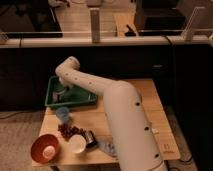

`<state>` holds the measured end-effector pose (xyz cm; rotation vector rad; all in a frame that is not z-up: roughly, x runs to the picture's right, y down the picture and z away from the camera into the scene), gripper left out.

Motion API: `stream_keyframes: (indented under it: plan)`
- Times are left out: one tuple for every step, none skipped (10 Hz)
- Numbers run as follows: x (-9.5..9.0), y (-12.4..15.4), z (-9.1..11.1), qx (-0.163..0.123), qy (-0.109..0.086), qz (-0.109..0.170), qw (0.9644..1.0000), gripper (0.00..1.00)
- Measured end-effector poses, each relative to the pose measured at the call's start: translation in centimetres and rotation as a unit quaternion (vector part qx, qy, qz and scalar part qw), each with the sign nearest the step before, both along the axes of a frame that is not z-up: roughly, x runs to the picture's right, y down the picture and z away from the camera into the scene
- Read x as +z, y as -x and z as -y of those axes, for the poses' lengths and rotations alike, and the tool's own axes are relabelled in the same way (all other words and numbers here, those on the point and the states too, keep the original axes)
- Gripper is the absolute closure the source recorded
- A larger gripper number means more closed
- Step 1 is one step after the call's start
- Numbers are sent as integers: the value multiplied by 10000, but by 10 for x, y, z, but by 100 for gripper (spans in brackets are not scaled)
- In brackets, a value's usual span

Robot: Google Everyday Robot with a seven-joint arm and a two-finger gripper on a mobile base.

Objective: Wipe tray with brush

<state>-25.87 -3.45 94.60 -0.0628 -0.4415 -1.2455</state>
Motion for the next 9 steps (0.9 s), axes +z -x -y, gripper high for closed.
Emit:
stream_keyframes:
  plan:
    - [1,-8,-6,-23,28,-27,10000,100]
    - [2,-16,-9,1,58,-56,10000,100]
    - [3,-25,-13,41,90,-89,9999,100]
    - [5,-39,-16,127,137,-151,9997,100]
    - [7,-46,-18,199,161,-215,9994,100]
    - [7,-48,-21,254,210,-239,9992,100]
    - [10,-58,-23,361,255,-324,9985,100]
    - [13,-71,-25,453,288,-429,9976,100]
    - [15,-81,-25,474,247,-589,9968,100]
